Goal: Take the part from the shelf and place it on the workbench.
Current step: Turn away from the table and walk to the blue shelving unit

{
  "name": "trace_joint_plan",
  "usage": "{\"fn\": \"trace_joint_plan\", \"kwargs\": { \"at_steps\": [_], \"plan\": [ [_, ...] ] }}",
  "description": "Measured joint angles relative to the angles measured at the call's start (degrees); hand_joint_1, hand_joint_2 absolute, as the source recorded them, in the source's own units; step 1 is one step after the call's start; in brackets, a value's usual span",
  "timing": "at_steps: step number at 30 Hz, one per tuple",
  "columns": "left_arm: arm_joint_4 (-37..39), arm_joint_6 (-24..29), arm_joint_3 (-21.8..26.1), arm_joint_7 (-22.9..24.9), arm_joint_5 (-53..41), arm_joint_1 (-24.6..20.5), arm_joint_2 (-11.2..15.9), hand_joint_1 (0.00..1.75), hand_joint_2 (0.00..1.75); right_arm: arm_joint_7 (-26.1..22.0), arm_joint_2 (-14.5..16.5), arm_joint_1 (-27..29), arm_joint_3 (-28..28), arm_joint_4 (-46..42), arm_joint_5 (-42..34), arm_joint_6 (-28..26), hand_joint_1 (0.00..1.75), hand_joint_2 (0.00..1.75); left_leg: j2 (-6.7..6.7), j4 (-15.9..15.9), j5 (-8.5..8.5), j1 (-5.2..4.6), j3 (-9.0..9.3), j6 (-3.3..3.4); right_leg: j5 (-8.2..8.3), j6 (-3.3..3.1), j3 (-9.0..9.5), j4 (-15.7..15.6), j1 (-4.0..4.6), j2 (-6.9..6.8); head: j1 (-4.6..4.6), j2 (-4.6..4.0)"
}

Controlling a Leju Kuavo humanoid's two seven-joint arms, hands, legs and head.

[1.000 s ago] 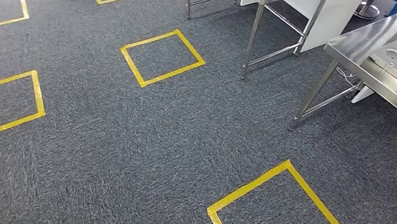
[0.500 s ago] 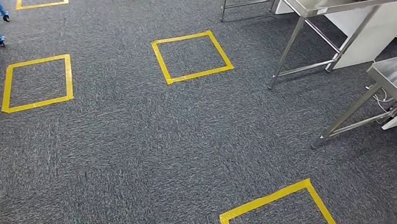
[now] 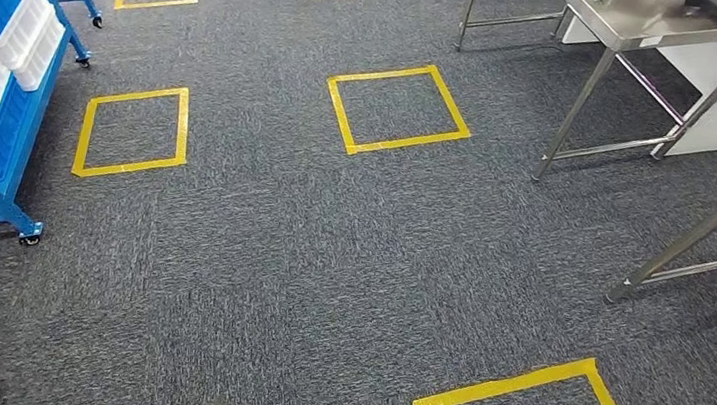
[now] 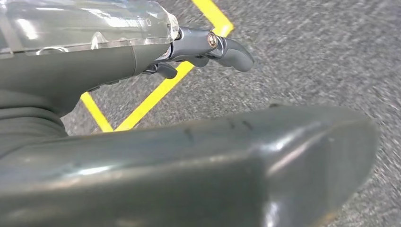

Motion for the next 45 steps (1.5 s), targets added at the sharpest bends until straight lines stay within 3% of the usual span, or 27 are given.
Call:
{"fn": "trace_joint_plan", "kwargs": {
  "at_steps": [2,4,5,7,8,10,12,14,15,16,18,19,21,23,24,26,28,29,30,31,33,35,38,40,42,44,45],
  "plan": [
    [0.0,0.1,0.0,0.2,0.0,-0.1,0.0,0.00,0.00,0.0,0.0,0.0,0.0,0.0,0.1,0.2,0.00,0.00,1.42,-7.3,3.61,0.10,3.88,0.17,-0.18,0.26,0.23,0.1,0.03,-1.20,0.00,0.00],
    [0.0,0.2,0.0,0.3,0.0,-0.3,0.0,0.00,0.00,0.0,0.1,0.0,0.0,0.1,0.3,0.3,0.00,0.00,3.51,-13.8,5.57,-0.27,7.23,0.77,-0.45,0.81,0.48,0.2,0.29,-2.18,0.01,0.01],
    [0.0,0.4,0.0,0.3,0.0,-0.4,0.0,0.00,0.00,0.1,0.1,0.0,0.0,0.1,0.5,0.3,0.00,0.00,4.04,-15.1,5.67,-0.50,7.73,1.12,-0.53,1.14,0.60,0.2,0.39,-2.64,0.01,0.02],
    [0.0,0.6,0.0,0.3,0.1,-0.3,0.0,0.00,0.00,0.2,0.1,-0.2,0.0,0.1,0.9,0.3,0.00,0.00,3.08,-15.6,5.79,-0.69,7.72,1.83,-0.60,1.88,0.89,0.0,0.38,-3.46,0.01,0.01],
    [0.0,0.6,0.0,0.4,0.1,-0.2,0.0,0.00,0.00,0.3,0.1,-0.2,0.0,0.1,1.0,0.4,0.00,0.00,2.53,-15.9,6.02,-0.63,7.86,2.19,-0.87,2.24,1.02,0.1,0.24,-3.06,0.02,0.01],
    [0.0,0.7,0.0,0.5,0.1,-0.2,-0.1,0.00,0.00,0.4,0.2,-0.1,0.0,0.1,1.3,0.5,0.00,0.00,1.44,-16.4,6.55,-0.42,8.12,2.92,-3.05,2.72,-0.07,2.9,-0.02,-0.52,0.03,0.01],
    [0.0,0.7,0.0,0.5,0.1,-0.4,-0.2,0.00,0.00,0.5,0.2,0.1,0.0,0.2,1.7,0.6,0.00,0.00,0.33,-16.5,6.74,-0.50,7.93,3.31,-6.84,2.79,-3.52,9.9,-0.10,1.99,0.03,0.01],
    [0.0,0.6,0.0,0.7,0.0,-0.4,-0.3,0.00,0.00,0.7,0.2,0.3,0.0,0.2,2.1,0.6,0.00,0.00,-1.03,-16.4,6.75,-0.65,7.83,3.40,-8.36,2.82,-6.50,15.5,-0.10,2.54,0.02,0.00],
    [0.0,0.6,0.0,0.8,-0.1,-0.3,-0.3,0.00,0.00,0.8,0.2,0.4,0.0,0.2,2.3,0.6,0.00,0.00,-1.76,-16.3,6.74,-0.69,7.84,3.38,-7.41,2.80,-6.66,15.4,-0.11,2.61,0.02,0.01],
    [0.0,0.5,0.0,0.9,-0.1,-0.3,-0.3,0.00,0.00,0.9,0.2,0.4,0.0,0.3,2.4,0.5,0.00,0.00,-2.52,-16.2,6.70,-0.69,7.89,3.31,-5.33,2.75,-5.64,12.9,-0.15,2.84,0.02,0.00],
    [0.0,0.5,0.0,1.0,-0.1,-0.4,-0.5,0.00,0.00,0.9,0.2,0.5,0.0,0.3,2.7,0.3,0.00,0.00,-3.86,-15.8,6.51,-0.74,7.87,2.99,-1.37,2.52,-2.34,5.2,-0.30,4.64,0.03,0.01],
    [0.0,0.5,0.0,1.1,-0.1,-0.4,-0.5,0.00,0.00,1.0,0.1,0.5,0.1,0.4,3.0,0.2,0.00,0.00,-4.40,-15.7,6.44,-0.78,7.74,2.72,-0.31,2.30,-1.15,2.4,-0.32,5.48,0.04,0.00],
    [0.0,0.4,0.0,1.1,-0.1,-0.4,-0.6,0.00,0.00,1.0,0.1,0.4,0.2,0.4,3.6,0.1,0.00,0.00,-5.21,-15.5,6.48,-0.78,7.37,2.12,-0.22,1.84,-0.62,0.9,-0.13,6.13,0.03,0.01],
    [0.0,0.4,0.0,1.1,-0.1,-0.3,-0.6,0.00,0.00,1.1,0.1,0.2,0.4,0.4,4.1,0.1,0.00,0.00,-5.54,-15.4,6.43,-0.72,7.11,1.49,0.04,1.16,-0.49,0.5,-0.19,5.05,0.02,0.02],
    [0.0,0.5,0.0,1.0,-0.1,-0.3,-0.6,0.00,0.00,1.1,0.1,0.2,0.5,0.4,4.3,0.0,0.00,0.00,-4.72,-14.6,5.83,-0.77,6.72,1.21,0.12,0.73,-0.34,0.3,-0.27,4.45,0.02,0.01],
    [0.0,0.5,0.0,0.9,-0.1,-0.3,-0.7,0.00,0.00,1.2,0.2,0.3,0.7,0.5,4.7,0.0,0.00,0.00,-2.03,-9.5,2.81,-0.76,4.41,0.75,0.16,0.03,-0.10,0.0,-0.27,3.06,0.01,0.00],
    [0.0,0.6,0.0,0.7,0.0,-0.4,-0.7,0.00,0.00,1.3,0.1,0.5,1.0,0.5,5.2,0.0,0.00,0.00,-0.49,-1.6,-0.78,-0.50,0.57,0.33,0.01,-0.28,-0.06,0.0,-0.05,1.70,0.01,0.01],
    [0.0,0.5,0.0,0.5,0.0,-0.3,-0.7,0.00,0.00,1.4,0.1,0.5,1.2,0.5,5.5,0.0,0.00,0.00,-0.27,1.0,-1.47,-0.35,-0.70,0.19,-0.06,-0.30,-0.02,0.0,0.04,1.04,0.01,0.01],
    [0.0,0.5,0.0,0.4,0.0,-0.2,-0.7,0.00,0.00,1.5,0.1,0.5,1.4,0.5,5.8,0.1,0.00,0.00,-0.11,1.4,-1.02,-0.24,-0.89,0.12,-0.15,-0.27,0.06,0.0,0.08,0.39,0.00,0.01],
    [0.0,0.5,0.0,0.2,0.1,-0.2,-0.7,0.00,0.00,1.6,0.1,0.5,1.6,0.5,6.0,0.1,0.00,0.00,0.15,-0.6,0.43,-0.17,0.12,0.13,-0.26,-0.18,0.20,0.0,0.11,-0.21,0.00,0.01],
    [0.0,0.4,0.0,0.0,0.1,-0.2,-0.7,0.00,0.00,1.6,0.1,0.4,1.9,0.5,6.3,0.0,0.00,0.00,1.90,-8.8,4.11,-0.32,4.36,0.46,-0.60,0.18,0.65,0.0,0.24,-1.34,0.01,0.00],
    [0.0,0.5,0.0,0.1,0.1,-0.3,-0.7,0.00,0.00,1.6,0.1,0.4,2.1,0.5,6.5,-0.1,0.00,0.00,3.38,-14.5,5.86,-0.69,7.24,1.12,-0.96,0.74,1.01,0.1,0.48,-2.30,0.02,0.01],
    [0.0,0.5,0.0,0.3,0.1,-0.2,-0.6,0.00,0.00,1.6,0.1,0.1,2.4,0.5,6.7,-0.3,0.00,0.00,2.32,-15.8,6.25,-0.88,7.52,2.14,-1.20,1.68,1.33,0.0,0.42,-3.28,0.02,0.01],
    [0.0,0.5,0.0,0.3,0.0,-0.1,-0.7,0.00,0.00,1.5,0.1,0.0,2.7,0.5,6.8,-0.4,0.00,0.00,1.33,-16.3,6.68,-0.69,7.76,2.86,-2.75,2.26,0.57,2.0,0.12,-1.21,0.03,0.01],
    [0.0,0.5,0.0,0.3,0.0,-0.3,-0.7,0.00,0.00,1.5,0.1,0.1,2.9,0.5,6.9,-0.4,0.00,0.00,0.31,-16.6,6.90,-0.64,7.87,3.25,-6.33,2.54,-2.63,8.6,-0.01,1.68,0.03,0.01],
    [0.0,0.5,0.0,0.4,0.0,-0.4,-0.7,0.00,0.00,1.6,0.2,0.2,3.0,0.6,7.2,-0.4,0.00,0.00,-0.92,-16.5,6.89,-0.74,7.84,3.35,-8.60,2.62,-6.32,15.5,0.02,2.49,0.02,0.00],
    [0.0,0.6,0.1,0.4,0.0,-0.4,-0.7,0.00,0.00,1.7,0.2,0.3,3.0,0.6,7.4,-0.4,0.00,0.00,-1.64,-16.5,6.87,-0.76,7.88,3.34,-7.98,2.60,-6.99,16.3,0.02,2.57,0.03,0.00]
  ]
}}
